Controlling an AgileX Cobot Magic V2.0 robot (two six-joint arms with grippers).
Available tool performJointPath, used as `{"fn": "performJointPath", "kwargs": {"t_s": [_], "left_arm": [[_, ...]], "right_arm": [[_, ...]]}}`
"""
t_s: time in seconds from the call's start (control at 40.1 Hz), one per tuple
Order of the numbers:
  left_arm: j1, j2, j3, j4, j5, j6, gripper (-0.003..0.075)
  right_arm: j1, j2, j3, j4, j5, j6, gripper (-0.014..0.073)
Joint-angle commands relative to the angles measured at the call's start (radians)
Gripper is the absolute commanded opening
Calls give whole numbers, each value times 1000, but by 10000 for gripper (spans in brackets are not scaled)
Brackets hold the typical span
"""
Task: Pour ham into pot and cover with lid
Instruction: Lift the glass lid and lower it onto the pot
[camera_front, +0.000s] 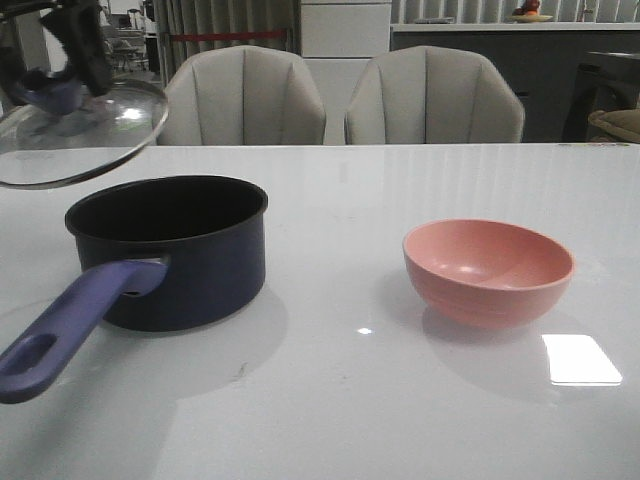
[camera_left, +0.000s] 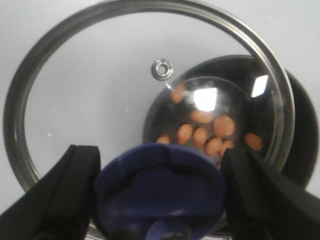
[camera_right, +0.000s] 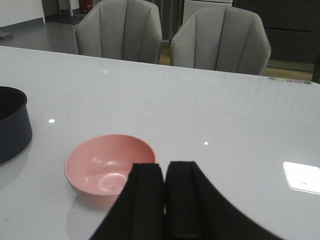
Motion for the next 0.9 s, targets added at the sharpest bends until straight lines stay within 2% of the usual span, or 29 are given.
{"fn": "performJointPath", "kwargs": {"t_s": [0.0,0.125,0.3,0.874], "left_arm": [[-79,-52,-38,27,24,15,291],[-154,-22,-38,84,24,15,291],[-199,-2,-38,86,24,15,292],[-201,33,-38,76,24,15,292]], "right_arm": [[-1,9,-27,0,-85,-10,146],[-1,9,-27,0,-85,-10,146],[-1,9,-27,0,-85,-10,146],[-1,9,-27,0,-85,-10,146]]}}
